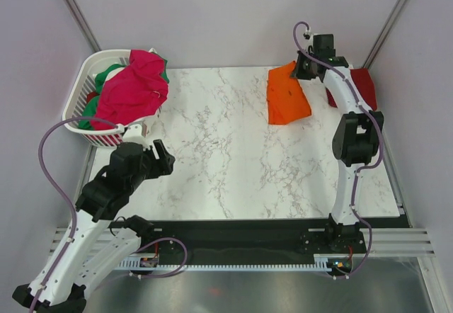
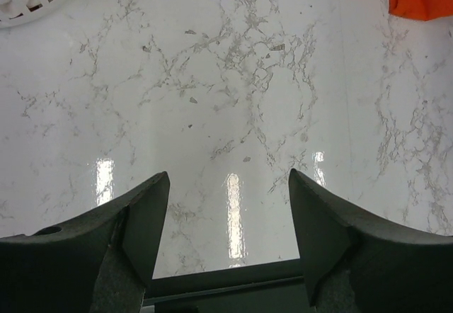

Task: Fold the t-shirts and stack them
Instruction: Neatly place the folded tshirt to the corner

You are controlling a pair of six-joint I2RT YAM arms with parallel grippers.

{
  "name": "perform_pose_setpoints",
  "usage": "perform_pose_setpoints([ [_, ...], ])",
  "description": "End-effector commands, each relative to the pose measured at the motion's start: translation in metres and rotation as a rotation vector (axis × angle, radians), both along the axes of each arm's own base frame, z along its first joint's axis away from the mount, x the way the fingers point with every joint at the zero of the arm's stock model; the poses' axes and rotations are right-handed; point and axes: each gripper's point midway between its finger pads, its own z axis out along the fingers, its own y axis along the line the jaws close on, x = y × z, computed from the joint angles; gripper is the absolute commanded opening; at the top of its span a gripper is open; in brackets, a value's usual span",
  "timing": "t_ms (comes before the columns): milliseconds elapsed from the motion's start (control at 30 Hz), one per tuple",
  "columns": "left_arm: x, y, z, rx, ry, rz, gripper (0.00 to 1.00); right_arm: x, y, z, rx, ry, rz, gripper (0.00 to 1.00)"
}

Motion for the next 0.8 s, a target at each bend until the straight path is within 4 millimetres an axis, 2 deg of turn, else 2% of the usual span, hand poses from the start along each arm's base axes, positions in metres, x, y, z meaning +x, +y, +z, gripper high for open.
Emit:
perform_pose_setpoints([
  [0, 0.004, 0.005, 0.000, 0.020, -0.011, 0.028, 0.76, 0.017, -0.041, 0.019, -0.130, -0.032, -0.041, 0.00],
  [100, 0.005, 0.006, -0.001, 0.024, -0.009, 0.033, 0.76, 0.030, -0.066, 0.029, -0.170, -0.052, -0.079, 0.00],
  [133, 0.005, 0.006, -0.001, 0.025, -0.008, 0.035, 0.75, 0.032, -0.086, 0.031, -0.168, -0.057, -0.111, 0.00],
  [200, 0.006, 0.006, -0.003, 0.027, -0.002, 0.035, 0.75, 0.036, -0.100, 0.033, -0.159, -0.064, -0.130, 0.00],
  [233, 0.006, 0.006, -0.003, 0.027, -0.002, 0.035, 0.75, 0.037, -0.115, 0.033, -0.155, -0.064, -0.154, 0.00],
  [300, 0.007, 0.005, -0.003, 0.029, 0.002, 0.035, 0.75, 0.043, -0.126, 0.037, -0.144, -0.083, -0.165, 0.00],
  [433, 0.007, 0.005, -0.006, 0.034, 0.010, 0.034, 0.75, 0.049, -0.162, 0.045, -0.157, -0.114, -0.215, 0.00],
  [467, 0.007, 0.005, -0.006, 0.034, 0.010, 0.035, 0.75, 0.049, -0.180, 0.047, -0.155, -0.120, -0.242, 0.00],
  [533, 0.007, 0.005, -0.007, 0.035, 0.013, 0.035, 0.75, 0.050, -0.202, 0.052, -0.122, -0.139, -0.280, 0.00],
  [633, 0.007, 0.005, -0.006, 0.035, 0.015, 0.036, 0.74, 0.051, -0.226, 0.056, -0.093, -0.163, -0.321, 0.00],
  [700, 0.008, 0.005, -0.007, 0.037, 0.019, 0.034, 0.73, 0.053, -0.233, 0.057, -0.084, -0.180, -0.337, 0.00],
  [767, 0.008, 0.004, -0.009, 0.042, 0.024, 0.031, 0.73, 0.055, -0.246, 0.049, -0.081, -0.177, -0.359, 0.00],
])
